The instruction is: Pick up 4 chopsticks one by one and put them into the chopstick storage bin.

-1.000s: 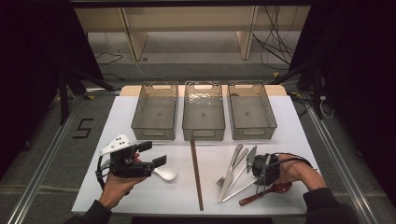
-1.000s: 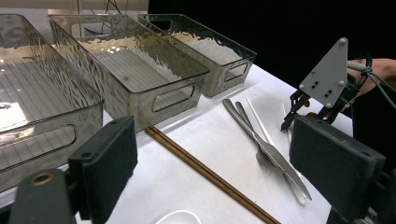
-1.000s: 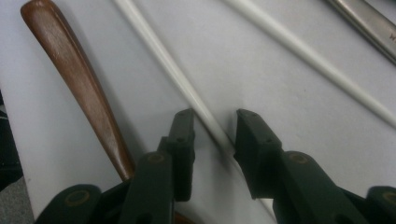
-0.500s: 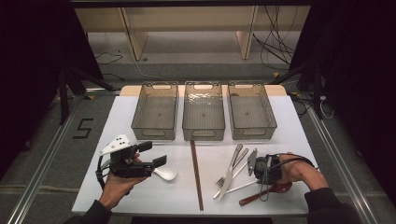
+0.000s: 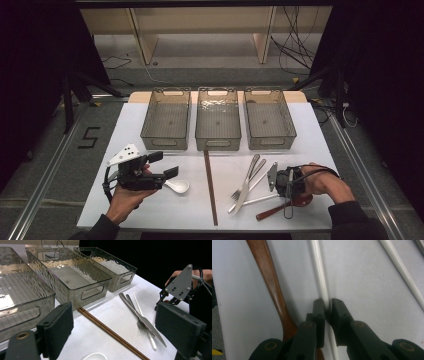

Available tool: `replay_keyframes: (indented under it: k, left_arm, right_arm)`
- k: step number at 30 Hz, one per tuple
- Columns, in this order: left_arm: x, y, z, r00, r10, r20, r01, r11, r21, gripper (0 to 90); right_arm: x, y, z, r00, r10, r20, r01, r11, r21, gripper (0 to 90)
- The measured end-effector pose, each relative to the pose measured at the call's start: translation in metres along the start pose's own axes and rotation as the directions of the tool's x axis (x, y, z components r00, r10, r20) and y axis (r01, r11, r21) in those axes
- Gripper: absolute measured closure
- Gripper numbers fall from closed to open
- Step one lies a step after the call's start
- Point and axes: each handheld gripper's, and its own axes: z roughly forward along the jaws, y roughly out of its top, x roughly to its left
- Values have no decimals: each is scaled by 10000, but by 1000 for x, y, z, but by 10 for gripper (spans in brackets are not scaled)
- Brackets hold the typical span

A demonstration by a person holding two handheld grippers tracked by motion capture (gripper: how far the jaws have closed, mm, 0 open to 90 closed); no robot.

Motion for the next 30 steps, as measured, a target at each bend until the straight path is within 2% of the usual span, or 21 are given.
replay_keyframes:
  k: [5, 10, 13, 15, 18, 22, 30]
  left_arm:
    - [1, 0, 0, 9999, -146, 65, 146, 9999, -49, 146]
    - [1, 0, 1, 9999, -100, 47, 100, 9999, -21, 147]
    - [1, 0, 0, 9999, -92, 59, 92, 10000, 9, 147]
    - [1, 0, 1, 9999, -117, 62, 117, 9999, 10, 147]
    - [1, 0, 0, 9999, -87, 63, 87, 10000, 17, 147]
    - [1, 0, 1, 9999, -101, 68, 101, 9999, 18, 148]
    - [1, 0, 2, 9999, -103, 54, 102, 9999, 60, 148]
  right_arm:
    - [2, -4, -1, 9990, -452, 42, 452, 9990, 46, 844]
    - [3, -7, -1, 9978, -660, 6, 659, 9978, 17, 857]
    - [3, -9, -2, 9976, -698, 17, 698, 9976, -23, 863]
    - [2, -10, -3, 9984, -558, 38, 559, 9983, -156, 866]
    - [3, -12, -3, 9976, -688, -51, 688, 9976, -123, 867]
    - [4, -13, -6, 9963, -852, 82, 854, 9959, -305, 867]
    - [7, -12, -13, 9943, -1033, 252, 1037, 9945, -153, 867]
